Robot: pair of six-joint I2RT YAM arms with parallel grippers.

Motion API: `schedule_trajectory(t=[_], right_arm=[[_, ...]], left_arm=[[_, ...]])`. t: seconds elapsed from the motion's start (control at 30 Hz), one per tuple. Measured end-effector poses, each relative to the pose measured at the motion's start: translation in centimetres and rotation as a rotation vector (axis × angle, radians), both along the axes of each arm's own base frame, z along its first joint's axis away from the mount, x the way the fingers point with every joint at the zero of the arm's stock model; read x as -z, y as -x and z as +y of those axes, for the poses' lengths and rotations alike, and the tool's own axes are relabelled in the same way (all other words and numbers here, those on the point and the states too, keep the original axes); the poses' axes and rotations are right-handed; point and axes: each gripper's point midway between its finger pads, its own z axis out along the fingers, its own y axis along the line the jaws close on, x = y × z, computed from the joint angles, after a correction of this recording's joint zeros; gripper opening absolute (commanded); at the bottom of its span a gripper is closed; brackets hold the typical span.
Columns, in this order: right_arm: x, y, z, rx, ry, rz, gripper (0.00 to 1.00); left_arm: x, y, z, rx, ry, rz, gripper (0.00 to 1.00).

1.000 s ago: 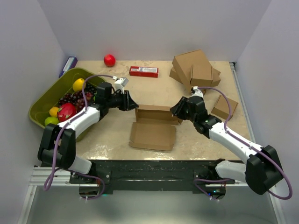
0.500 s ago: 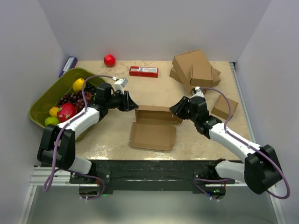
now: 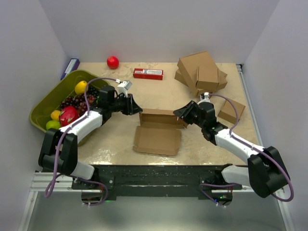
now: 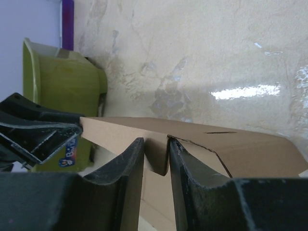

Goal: Fold the paper box

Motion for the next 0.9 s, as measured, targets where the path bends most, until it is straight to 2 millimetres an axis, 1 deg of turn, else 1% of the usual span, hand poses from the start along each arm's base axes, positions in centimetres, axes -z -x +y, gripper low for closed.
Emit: schedule_trajectory(t=[0.2,0.3,0.33,0.4,0.47,0.57,0.67,0.73,0.77,0.8,0.9], right_arm=[[0.26,0.20,0.06,0.029,-0.092,0.017,0.26],[0.29,0.32,0.09,0.043,-0.147,0.020,0.18],[0.26,0.34,0.08,0.049,-0.165,0.021,0.13],[0.25,0.40,0.06,0.060,-0.195,0.025,0.12],[0.21,0.45,0.06,0.070,-0.225,0.030,0.07],[0.14,0.48,0.07,0.079,-0.247,0.034,0.04],[0.05,0.43,0.06,0.085,-0.258,0.037,0.05],[0.06,0.42,0.04,0.086,-0.258,0.038,0.14],[0.08,0.42,0.04,0.087,-0.258,0.038,0.30],[0.09,0.44,0.01,0.087,-0.255,0.037,0.41],[0.00,0.68,-0.31,0.084,-0.224,0.024,0.66]], left_arm=[[-0.01,0.08,-0.03,0.003,0.002,0.001,0.30],[-0.01,0.12,-0.05,0.006,0.003,0.001,0.30],[0.02,0.16,-0.05,0.006,0.004,0.003,0.30],[0.01,0.17,-0.05,0.007,0.004,0.003,0.29],[0.00,0.18,-0.05,0.008,0.005,0.003,0.30],[0.00,0.18,-0.06,0.008,0.005,0.003,0.29],[0.00,0.18,-0.06,0.008,0.005,0.003,0.29],[0.00,0.18,-0.06,0.008,0.005,0.003,0.29],[0.00,0.18,-0.05,0.008,0.005,0.003,0.28],[0.00,0.18,-0.06,0.008,0.005,0.003,0.28],[0.00,0.24,-0.10,0.010,0.005,0.003,0.28]])
